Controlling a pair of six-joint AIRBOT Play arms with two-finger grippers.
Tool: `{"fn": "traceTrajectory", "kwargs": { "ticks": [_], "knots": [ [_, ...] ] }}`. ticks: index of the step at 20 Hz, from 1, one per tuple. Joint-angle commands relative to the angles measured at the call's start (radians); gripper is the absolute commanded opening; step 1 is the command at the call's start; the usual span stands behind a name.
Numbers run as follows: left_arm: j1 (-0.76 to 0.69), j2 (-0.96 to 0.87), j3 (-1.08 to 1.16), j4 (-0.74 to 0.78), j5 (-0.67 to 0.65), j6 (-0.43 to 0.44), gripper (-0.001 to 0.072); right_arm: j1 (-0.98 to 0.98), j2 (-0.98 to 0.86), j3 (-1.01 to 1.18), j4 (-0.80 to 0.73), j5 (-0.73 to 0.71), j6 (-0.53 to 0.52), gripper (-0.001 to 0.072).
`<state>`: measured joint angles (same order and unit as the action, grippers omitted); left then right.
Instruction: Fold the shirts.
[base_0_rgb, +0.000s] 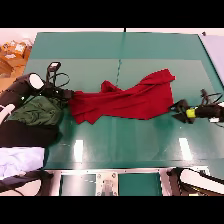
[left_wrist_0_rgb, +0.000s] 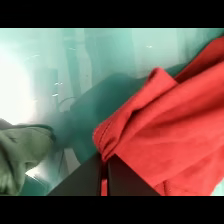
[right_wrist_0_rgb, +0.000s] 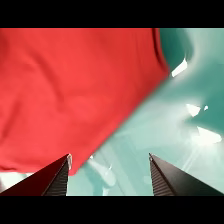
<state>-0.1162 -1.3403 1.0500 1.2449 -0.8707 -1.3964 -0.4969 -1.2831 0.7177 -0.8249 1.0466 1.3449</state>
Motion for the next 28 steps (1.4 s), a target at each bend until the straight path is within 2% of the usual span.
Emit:
{"fn": "traceTrajectory", "kwargs": {
  "ticks": [1,5,6,7,8,12,14,17,22,28],
  "knots": [
    [0.002,-0.001,0.000,-0.018,-0.013,0.017,0.0030,0.101,-0.059,-0.077,0.072,-0.142,-0.022,0.0544],
    [0.002,0.000,0.000,-0.020,-0.023,0.017,0.0030,0.222,-0.182,0.010,0.112,-0.213,-0.021,0.0540],
    [0.002,0.000,0.000,-0.019,-0.036,0.017,0.0030,0.238,-0.193,0.035,0.112,-0.212,-0.021,0.0421],
    [0.002,0.000,0.000,-0.019,-0.046,0.017,0.0030,0.249,-0.195,0.058,0.111,-0.211,-0.022,0.0143],
    [0.002,0.000,0.006,-0.019,-0.060,0.017,0.0030,0.253,-0.195,0.084,0.111,-0.200,-0.022,0.0023],
    [0.002,0.003,0.144,-0.009,-0.187,0.013,0.0028,0.225,-0.159,0.235,0.107,-0.027,-0.071,0.0012],
    [0.002,0.020,0.281,0.006,-0.291,0.007,0.0029,0.178,-0.065,0.336,0.107,0.071,-0.066,0.0012],
    [0.002,0.117,0.491,0.005,-0.342,-0.022,0.0029,0.082,0.138,0.541,0.108,0.166,-0.051,0.0012],
    [0.002,0.353,0.810,-0.042,-0.301,-0.043,0.0029,-0.052,0.401,0.887,0.108,0.181,-0.039,0.0012],
    [0.002,0.528,0.902,-0.056,-0.300,-0.046,0.0030,-0.136,0.512,1.128,0.104,0.109,-0.014,0.0013]
  ]
}}
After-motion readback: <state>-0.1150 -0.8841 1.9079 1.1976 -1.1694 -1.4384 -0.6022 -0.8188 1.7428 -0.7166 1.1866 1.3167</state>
